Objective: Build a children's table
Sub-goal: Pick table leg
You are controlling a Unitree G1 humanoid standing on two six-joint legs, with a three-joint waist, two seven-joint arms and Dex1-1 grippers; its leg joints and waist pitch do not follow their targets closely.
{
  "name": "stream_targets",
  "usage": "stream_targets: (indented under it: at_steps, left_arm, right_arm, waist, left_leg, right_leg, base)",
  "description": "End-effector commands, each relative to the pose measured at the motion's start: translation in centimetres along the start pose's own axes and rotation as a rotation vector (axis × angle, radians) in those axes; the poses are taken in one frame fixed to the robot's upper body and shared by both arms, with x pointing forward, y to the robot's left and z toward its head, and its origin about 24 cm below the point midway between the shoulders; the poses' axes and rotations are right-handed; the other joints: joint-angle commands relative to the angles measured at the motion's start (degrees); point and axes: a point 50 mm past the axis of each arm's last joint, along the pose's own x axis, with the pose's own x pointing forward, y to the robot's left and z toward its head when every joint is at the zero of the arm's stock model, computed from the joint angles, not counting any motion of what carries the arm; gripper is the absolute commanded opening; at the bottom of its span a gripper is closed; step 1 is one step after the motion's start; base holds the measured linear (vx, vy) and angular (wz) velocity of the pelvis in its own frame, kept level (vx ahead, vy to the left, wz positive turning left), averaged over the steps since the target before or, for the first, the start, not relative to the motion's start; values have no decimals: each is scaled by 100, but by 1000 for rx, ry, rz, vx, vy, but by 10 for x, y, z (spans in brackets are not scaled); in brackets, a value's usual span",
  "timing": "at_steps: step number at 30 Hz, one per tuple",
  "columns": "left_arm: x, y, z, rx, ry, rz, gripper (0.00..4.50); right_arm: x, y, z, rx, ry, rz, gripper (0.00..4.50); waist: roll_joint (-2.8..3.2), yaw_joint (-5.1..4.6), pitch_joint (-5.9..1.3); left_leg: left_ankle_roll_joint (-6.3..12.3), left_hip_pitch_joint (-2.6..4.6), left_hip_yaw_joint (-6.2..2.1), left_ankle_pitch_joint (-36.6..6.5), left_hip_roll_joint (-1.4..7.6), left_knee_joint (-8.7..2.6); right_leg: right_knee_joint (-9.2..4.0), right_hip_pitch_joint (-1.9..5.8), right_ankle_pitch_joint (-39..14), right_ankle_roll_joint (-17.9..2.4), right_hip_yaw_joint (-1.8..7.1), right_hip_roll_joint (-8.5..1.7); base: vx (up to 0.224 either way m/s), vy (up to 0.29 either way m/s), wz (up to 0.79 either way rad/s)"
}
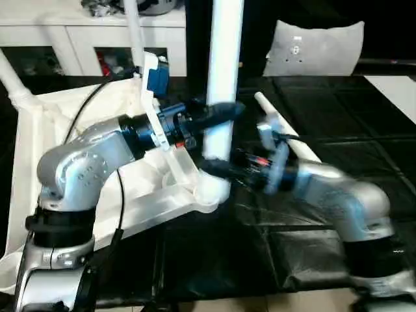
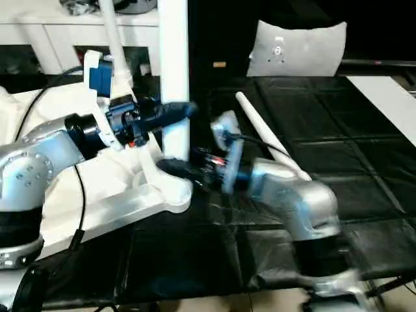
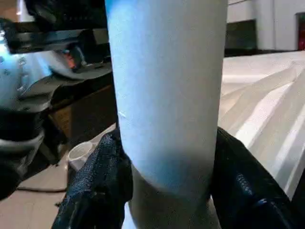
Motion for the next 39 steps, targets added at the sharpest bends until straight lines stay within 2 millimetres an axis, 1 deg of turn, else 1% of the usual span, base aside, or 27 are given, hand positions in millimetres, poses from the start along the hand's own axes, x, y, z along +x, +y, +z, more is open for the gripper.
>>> stream_targets:
  at_steps: [1, 3, 4, 5, 7, 8, 9, 10, 12, 14, 17, 19, 25, 26, 28, 29, 31, 32, 33, 34, 35, 36, 37, 38, 39]
  left_arm:
    - [4, -6, -4, 44, 26, 18, 254]
    - [6, -9, -7, 123, 14, 79, 254]
    - [7, -10, -8, 146, 11, 102, 254]
    - [9, -10, -9, 147, -4, 141, 254]
    - [12, -10, -11, 171, -18, 201, 254]
    - [13, -11, -13, 180, -27, 235, 254]
    - [14, -12, -14, 184, -30, 248, 219]
    - [15, -12, -15, 190, -37, 278, 184]
    - [15, -11, -17, 208, -44, 329, 184]
    - [15, -11, -19, 235, -48, 373, 184]
    - [15, -11, -20, 220, -65, 402, 184]
    - [16, -11, -20, 213, -73, 417, 184]
    - [16, -10, -23, 175, -80, 409, 184]
    - [15, -8, -22, 173, -76, 416, 184]
    - [14, -4, -22, 163, -71, 423, 184]
    - [12, -1, -20, 152, -69, 417, 184]
    - [11, 2, -17, 118, -68, 383, 184]
    - [11, 2, -16, 106, -69, 364, 184]
    - [11, 2, -15, 100, -70, 350, 184]
    - [10, 2, -10, 64, -70, 277, 184]
    - [10, 2, -9, 53, -71, 253, 184]
    - [10, 2, -8, 36, -68, 227, 184]
    - [10, 2, -7, 26, -66, 213, 184]
    - [10, -1, -4, 10, -65, 144, 184]
    - [10, -1, -3, -5, -65, 115, 184]
  right_arm:
    - [-3, -12, 10, -55, -18, -135, 194]
    - [2, -14, 8, -78, -17, -171, 193]
    - [4, -14, 7, -83, -19, -186, 193]
    - [6, -15, 7, -89, -22, -197, 193]
    - [9, -15, 7, -96, -32, -216, 193]
    - [10, -16, 8, -103, -38, -229, 193]
    - [11, -16, 8, -108, -41, -236, 193]
    - [11, -17, 8, -109, -45, -244, 193]
    - [13, -18, 8, -117, -48, -260, 193]
    - [14, -18, 8, -123, -51, -266, 193]
    - [16, -18, 8, -130, -54, -270, 193]
    - [17, -18, 8, -137, -54, -272, 193]
    - [17, -18, 8, -148, -50, -276, 193]
    - [17, -19, 8, -160, -41, -283, 193]
    - [16, -20, 9, -170, -38, -298, 193]
    - [14, -20, 11, -158, -53, -286, 228]
    - [11, -20, 14, -146, -69, -267, 263]
    - [10, -20, 15, -142, -72, -259, 265]
    - [9, -20, 15, -140, -73, -253, 265]
    - [3, -18, 18, -118, -64, -193, 265]
    - [1, -16, 19, -110, -59, -172, 271]
    - [-1, -15, 19, -101, -51, -140, 301]
    - [-3, -13, 19, -96, -46, -122, 306]
    - [-9, -9, 21, -81, -29, -63, 310]
    - [-11, -7, 22, -70, -24, -36, 333]
  waist:
    - [42, 0, -390]
    - [41, 1, -389]
    - [45, -5, -384]
    - [34, -4, -383]
    - [43, -7, -377]
    - [30, -15, -380]
    - [19, -13, -378]
    - [23, -14, -382]
    - [37, -17, -383]
    - [15, -22, -382]
    - [27, -19, -384]
    - [37, -22, -383]
    - [30, -24, -379]
    - [40, -23, -381]
    - [36, -24, -385]
    - [39, -21, -387]
    - [45, -24, -386]
    - [22, -31, -380]
    - [24, -24, -381]
    - [32, -14, -386]
    - [36, -2, -392]
    - [25, -1, -394]
    - [26, 0, -394]
    - [24, 17, -405]
    - [-3, 21, -401]
  left_leg:
    - [-227, 163, -137, -668, 366, -399]
    - [-239, 156, -141, -704, 367, -405]
    - [-257, 161, -140, -712, 372, -407]
    - [-266, 162, -134, -750, 364, -407]
    - [-300, 154, -144, -799, 379, -416]
    - [-294, 155, -140, -794, 377, -417]
    - [-290, 149, -142, -795, 374, -416]
    - [-276, 149, -142, -788, 371, -412]
    - [-253, 144, -151, -746, 377, -410]
    - [-226, 137, -143, -734, 363, -398]
    - [-229, 144, -143, -733, 364, -399]
    - [-230, 146, -147, -733, 368, -400]
    - [-229, 147, -146, -786, 363, -403]
    - [-226, 146, -147, -783, 361, -401]
    - [-233, 145, -146, -753, 354, -398]
    - [-235, 153, -143, -752, 353, -396]
    - [-250, 160, -145, -770, 353, -401]
    - [-253, 160, -139, -794, 348, -404]
    - [-251, 160, -138, -793, 336, -399]
    - [-236, 175, -132, -795, 331, -393]
    - [-220, 180, -130, -771, 327, -384]
    - [-185, 160, -135, -678, 334, -387]
    - [-149, 153, -137, -596, 338, -384]
    - [-97, 159, -135, -553, 332, -371]
    - [-38, 145, -126, -495, 324, -365]
  right_leg:
    - [-358, 204, 177, -1281, 260, -489]
    - [-365, 213, 125, -1254, 261, -496]
    - [-372, 198, 109, -1186, 267, -486]
    - [-378, 200, 60, -1161, 271, -487]
    - [-384, 202, 34, -1144, 272, -496]
    - [-390, 204, 40, -1131, 272, -487]
    - [-387, 206, 45, -1117, 275, -489]
    - [-383, 210, 44, -1096, 275, -490]
    - [-385, 207, 99, -1075, 276, -487]
    - [-394, 210, 115, -1072, 278, -486]
    - [-389, 200, 125, -1070, 273, -473]
    - [-386, 198, 162, -1081, 272, -473]
    - [-391, 196, 124, -1081, 273, -472]
    - [-389, 196, 128, -1080, 272, -471]
    - [-382, 197, 174, -1074, 271, -466]
    - [-381, 192, 190, -1085, 270, -467]
    - [-375, 187, 174, -1095, 267, -462]
    - [-384, 184, 152, -1094, 269, -456]
    - [-380, 191, 129, -1099, 269, -461]
    - [-387, 190, 97, -1098, 268, -455]
    - [-377, 196, 120, -1105, 267, -453]
    - [-360, 202, 267, -1122, 267, -446]
    - [-349, 206, 403, -1156, 261, -452]
    - [-344, 219, 461, -1184, 259, -459]
    - [-341, 225, 491, -1214, 261, -461]
  base:
    - [0, 0, 0]
    - [0, 0, 0]
    - [0, 0, 0]
    - [0, 0, 0]
    - [0, 0, 0]
    - [0, 0, 0]
    - [0, 0, 0]
    - [0, 0, 0]
    - [0, 0, 0]
    - [0, 0, 0]
    - [0, 0, 0]
    - [0, 0, 0]
    - [0, 0, 0]
    - [0, 0, 0]
    - [0, 0, 0]
    - [0, 0, 0]
    - [0, 0, 0]
    - [0, 0, 0]
    - [0, 0, 0]
    - [0, 0, 0]
    - [0, 0, 0]
    - [0, 0, 0]
    - [0, 0, 0]
    - [0, 0, 0]
    - [0, 0, 0]
